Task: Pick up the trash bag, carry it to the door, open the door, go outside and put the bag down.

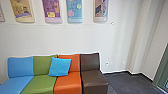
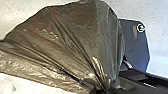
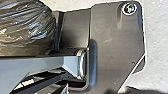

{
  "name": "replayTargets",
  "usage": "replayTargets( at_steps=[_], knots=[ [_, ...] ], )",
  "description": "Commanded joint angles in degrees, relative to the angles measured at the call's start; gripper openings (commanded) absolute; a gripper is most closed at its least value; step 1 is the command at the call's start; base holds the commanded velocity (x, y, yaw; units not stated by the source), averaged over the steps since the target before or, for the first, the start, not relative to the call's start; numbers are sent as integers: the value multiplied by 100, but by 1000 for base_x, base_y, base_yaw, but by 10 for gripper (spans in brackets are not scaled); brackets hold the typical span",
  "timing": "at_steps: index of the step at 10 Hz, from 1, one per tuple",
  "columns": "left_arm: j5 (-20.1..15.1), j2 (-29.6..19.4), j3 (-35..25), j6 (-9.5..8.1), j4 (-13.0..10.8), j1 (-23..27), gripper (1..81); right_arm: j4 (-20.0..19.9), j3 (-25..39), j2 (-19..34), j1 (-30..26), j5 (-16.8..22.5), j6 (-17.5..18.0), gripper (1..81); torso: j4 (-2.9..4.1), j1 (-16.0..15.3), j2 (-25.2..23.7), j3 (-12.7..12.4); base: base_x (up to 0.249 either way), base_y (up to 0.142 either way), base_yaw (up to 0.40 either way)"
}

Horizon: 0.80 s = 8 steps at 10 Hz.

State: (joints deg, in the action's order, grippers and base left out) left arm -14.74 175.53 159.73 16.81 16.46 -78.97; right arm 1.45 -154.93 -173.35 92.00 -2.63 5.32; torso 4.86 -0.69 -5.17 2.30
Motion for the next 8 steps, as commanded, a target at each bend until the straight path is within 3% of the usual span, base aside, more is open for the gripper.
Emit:
replayTargets(
  at_steps=[1, 8],
  knots=[
    [-355, 0, 5, 50, -20, 404, 10, -119, -45, -9, -379, 281, -66, 811, 0, 0, 0, 0, 0, 0, -227],
    [-284, -18, 5, 50, -29, 413, 10, -101, -27, -44, -283, 211, -92, 811, 0, 0, 0, 0, 0, 0, -196]
  ],
)
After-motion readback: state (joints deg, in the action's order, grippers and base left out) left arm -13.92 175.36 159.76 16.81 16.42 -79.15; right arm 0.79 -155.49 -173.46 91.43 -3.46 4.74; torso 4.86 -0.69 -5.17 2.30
